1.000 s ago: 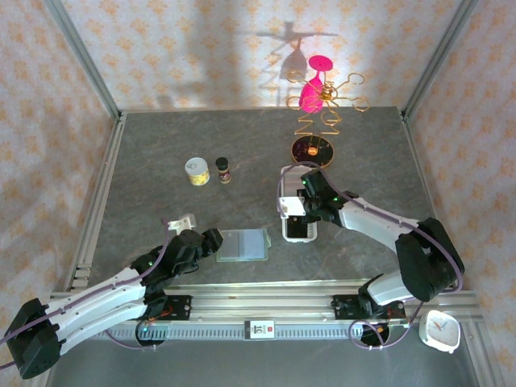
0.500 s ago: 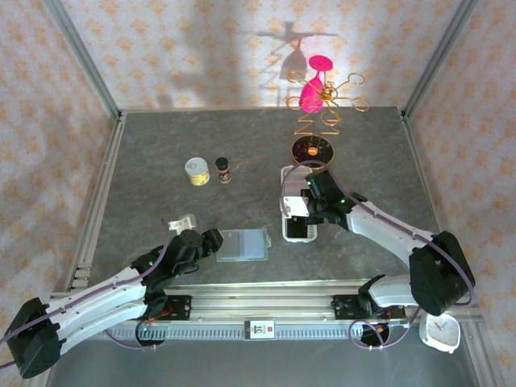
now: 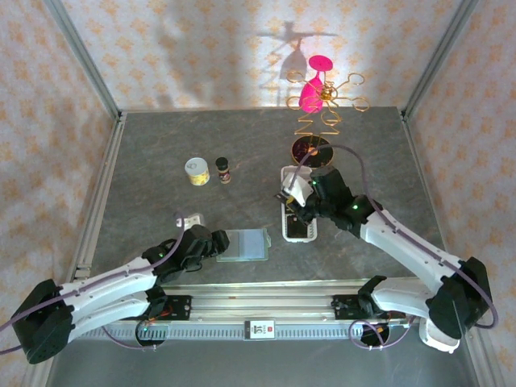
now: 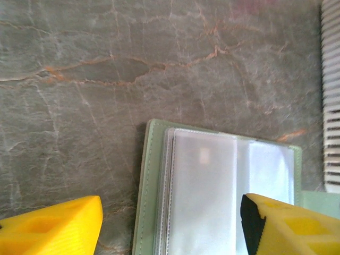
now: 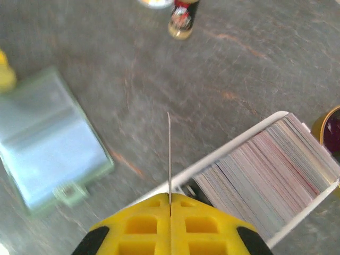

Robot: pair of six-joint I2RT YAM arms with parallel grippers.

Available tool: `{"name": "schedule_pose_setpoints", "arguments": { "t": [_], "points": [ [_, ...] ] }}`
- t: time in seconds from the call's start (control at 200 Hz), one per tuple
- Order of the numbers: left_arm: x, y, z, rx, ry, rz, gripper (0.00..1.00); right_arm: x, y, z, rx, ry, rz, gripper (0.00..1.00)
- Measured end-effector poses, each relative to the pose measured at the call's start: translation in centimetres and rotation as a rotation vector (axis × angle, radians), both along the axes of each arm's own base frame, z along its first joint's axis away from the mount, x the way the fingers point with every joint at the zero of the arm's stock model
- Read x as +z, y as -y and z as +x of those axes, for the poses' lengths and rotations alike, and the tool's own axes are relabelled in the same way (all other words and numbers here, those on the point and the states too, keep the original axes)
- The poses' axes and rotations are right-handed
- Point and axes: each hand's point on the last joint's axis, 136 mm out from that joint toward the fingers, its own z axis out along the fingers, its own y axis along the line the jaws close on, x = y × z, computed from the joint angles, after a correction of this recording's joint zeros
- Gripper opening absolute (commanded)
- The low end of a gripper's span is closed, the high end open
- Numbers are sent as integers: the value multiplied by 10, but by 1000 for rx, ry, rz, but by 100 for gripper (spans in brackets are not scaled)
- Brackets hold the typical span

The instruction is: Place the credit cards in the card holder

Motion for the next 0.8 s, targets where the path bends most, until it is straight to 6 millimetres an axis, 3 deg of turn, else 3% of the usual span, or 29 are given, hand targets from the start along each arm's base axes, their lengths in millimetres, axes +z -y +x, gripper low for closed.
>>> {"name": "schedule_pose_setpoints", "arguments": {
  "t": [0.12,0.205,0.415,0.651,0.801],
  "points": [
    [-5,5,3,-26,-32,47,66,14,-16,1,-164,-177,261,0],
    [-8,8,5,-44,-52,82,64,11,-32,-7,-217,-297,409,0],
    [-17,13,5,-77,-94,130,59,-34,-66,-49,-337,-584,563,0],
    [-25,14,2,-96,-116,158,51,-74,-97,-60,-486,-741,607,0],
    [-25,14,2,-99,-115,164,47,-98,-106,-65,-573,-790,599,0]
  ]
}}
